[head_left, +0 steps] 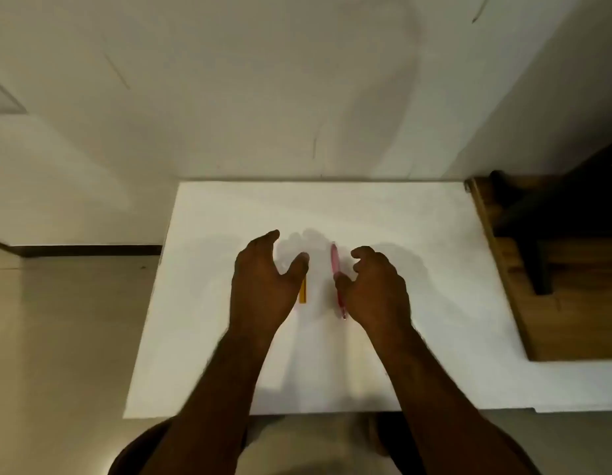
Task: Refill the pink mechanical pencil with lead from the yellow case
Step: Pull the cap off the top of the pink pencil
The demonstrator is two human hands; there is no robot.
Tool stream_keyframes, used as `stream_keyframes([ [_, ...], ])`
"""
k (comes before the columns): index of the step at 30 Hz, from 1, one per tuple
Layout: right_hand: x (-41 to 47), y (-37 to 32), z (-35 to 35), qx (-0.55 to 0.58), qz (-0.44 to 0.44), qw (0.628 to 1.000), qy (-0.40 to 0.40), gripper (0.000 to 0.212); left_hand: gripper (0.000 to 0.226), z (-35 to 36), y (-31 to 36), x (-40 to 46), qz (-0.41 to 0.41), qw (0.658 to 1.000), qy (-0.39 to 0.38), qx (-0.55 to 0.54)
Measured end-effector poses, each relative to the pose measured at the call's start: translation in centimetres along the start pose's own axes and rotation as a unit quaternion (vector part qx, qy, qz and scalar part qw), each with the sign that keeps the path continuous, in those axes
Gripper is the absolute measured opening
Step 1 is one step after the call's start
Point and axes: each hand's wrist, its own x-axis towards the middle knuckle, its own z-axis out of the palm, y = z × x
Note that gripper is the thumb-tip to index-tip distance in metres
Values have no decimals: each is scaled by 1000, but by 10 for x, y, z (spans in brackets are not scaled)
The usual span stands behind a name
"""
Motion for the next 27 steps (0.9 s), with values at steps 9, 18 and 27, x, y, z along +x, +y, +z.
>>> stream_keyframes([
  [9,28,1,19,-63,-3,998,-19,32,39,16,11,15,-25,998,-22,-58],
  [18,26,-10,7,164,-65,984,-8,39,21,25,8,22,-70,988,-62,-120],
  [27,33,-11,-4,327,-34,945,-7,10,18,21,7,27,-97,971,-104,-193],
])
